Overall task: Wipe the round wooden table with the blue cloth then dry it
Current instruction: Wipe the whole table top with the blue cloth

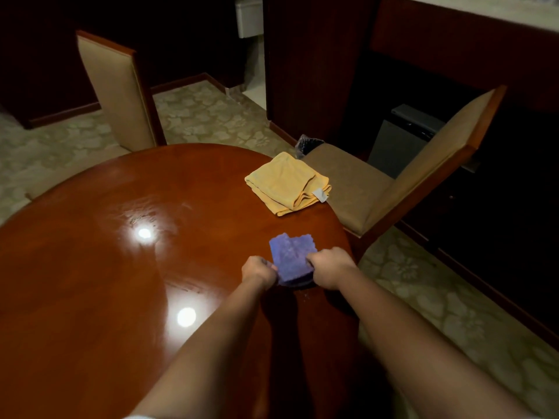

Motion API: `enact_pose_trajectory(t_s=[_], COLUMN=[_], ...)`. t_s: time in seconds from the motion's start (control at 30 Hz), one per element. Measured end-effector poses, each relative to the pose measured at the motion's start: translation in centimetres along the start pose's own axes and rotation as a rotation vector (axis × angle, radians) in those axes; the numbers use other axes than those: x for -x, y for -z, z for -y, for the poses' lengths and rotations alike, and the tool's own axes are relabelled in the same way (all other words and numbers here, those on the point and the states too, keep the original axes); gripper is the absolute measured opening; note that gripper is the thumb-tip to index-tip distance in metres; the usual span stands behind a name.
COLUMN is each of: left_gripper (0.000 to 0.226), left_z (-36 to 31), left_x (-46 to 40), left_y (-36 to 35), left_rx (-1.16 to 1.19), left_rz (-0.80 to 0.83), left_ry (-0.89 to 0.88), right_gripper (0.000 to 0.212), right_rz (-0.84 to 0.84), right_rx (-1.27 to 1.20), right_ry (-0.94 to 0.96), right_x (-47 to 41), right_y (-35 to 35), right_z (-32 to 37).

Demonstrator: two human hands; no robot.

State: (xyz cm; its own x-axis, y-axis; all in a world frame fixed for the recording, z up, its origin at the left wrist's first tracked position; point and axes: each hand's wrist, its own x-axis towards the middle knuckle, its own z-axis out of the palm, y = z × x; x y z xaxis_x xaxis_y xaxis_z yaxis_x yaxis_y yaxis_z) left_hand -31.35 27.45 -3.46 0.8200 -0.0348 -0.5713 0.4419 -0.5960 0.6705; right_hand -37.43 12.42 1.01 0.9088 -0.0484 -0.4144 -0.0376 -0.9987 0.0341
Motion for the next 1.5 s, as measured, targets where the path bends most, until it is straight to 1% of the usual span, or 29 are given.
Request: enact_pose_trajectory(t_s=[0.07,0.17,0.2,0.3,0.37,0.43,0.5,0.57,0.63,0.73,0.8,0.83,0.93,1.0,1.17,1.3,1.33,1.4,1.5], left_gripper=[0.026,0.028,0.029,0.027,0.027,0.03,0.032,0.026,0.024,0.02,0.018,0.02,0.022,0.022,0.019,0.019,0.019,0.015,0.011], left_z=[0.6,1.2,1.5,2.3,2.2,1.6,0.9,0.2,-0.5,-1.4,-1.8,-1.9,-2.0,-1.7,-0.3,1.4,2.0,3.4,5.6], left_x=[-0.1,0.5,0.6,0.1,-0.2,-0.3,-0.3,-0.4,-0.7,-1.1,-1.0,-1.1,-0.7,-0.4,0.3,1.0,1.3,1.5,1.6], left_y=[-0.1,0.2,0.2,0.1,0.3,0.6,1.2,1.4,1.6,1.5,1.5,1.5,1.6,1.4,1.8,3.4,3.9,5.1,7.3], left_rx=[-0.001,-0.008,-0.007,-0.034,-0.038,-0.059,-0.093,-0.18,-0.285,-0.366,-0.421,-0.439,-0.49,-0.51,-0.451,-0.419,-0.42,-0.387,-0.301], left_rz=[0.01,0.024,0.038,0.052,0.079,0.138,0.228,0.389,0.521,0.571,0.556,0.548,0.547,0.55,0.515,0.494,0.464,0.389,0.192], left_ry=[0.013,0.022,0.025,0.031,0.068,0.11,0.175,0.257,0.326,0.376,0.378,0.38,0.369,0.36,0.358,0.301,0.264,0.186,0.03], right_gripper=[0.027,0.03,0.033,0.05,0.053,0.054,0.059,0.069,0.067,0.062,0.062,0.066,0.089,0.092,0.094,0.104,0.103,0.092,0.077], right_rz=[-0.048,-0.196,-0.214,-0.146,-0.105,-0.108,-0.133,-0.183,-0.21,-0.247,-0.194,-0.159,-0.108,-0.09,-0.094,-0.152,-0.148,-0.158,-0.224], right_rx=[0.013,-0.073,-0.086,-0.148,-0.15,-0.154,-0.153,-0.155,-0.17,-0.206,-0.196,-0.193,-0.212,-0.227,-0.259,-0.256,-0.245,-0.24,-0.296], right_ry=[0.011,-0.018,-0.002,0.077,0.122,0.14,0.12,0.127,0.145,0.176,0.186,0.177,0.135,0.113,0.019,-0.037,-0.05,-0.094,-0.231], right_x=[0.2,-0.2,-0.6,-1.8,-2.3,-2.3,-2.1,-1.8,-2.2,-2.9,-2.9,-2.7,-1.5,-0.9,1.0,2.1,2.2,2.3,1.9], right_y=[0.6,0.1,-0.5,-2.8,-4.4,-5.7,-6.4,-6.7,-6.7,-6.0,-5.9,-6.1,-6.8,-7.4,-8.6,-9.0,-9.3,-9.3,-9.1], right_z=[0.4,1.2,1.4,2.2,2.4,2.3,2.2,2.2,2.1,1.8,1.8,1.7,1.8,2.1,4.0,7.0,7.8,9.8,13.6])
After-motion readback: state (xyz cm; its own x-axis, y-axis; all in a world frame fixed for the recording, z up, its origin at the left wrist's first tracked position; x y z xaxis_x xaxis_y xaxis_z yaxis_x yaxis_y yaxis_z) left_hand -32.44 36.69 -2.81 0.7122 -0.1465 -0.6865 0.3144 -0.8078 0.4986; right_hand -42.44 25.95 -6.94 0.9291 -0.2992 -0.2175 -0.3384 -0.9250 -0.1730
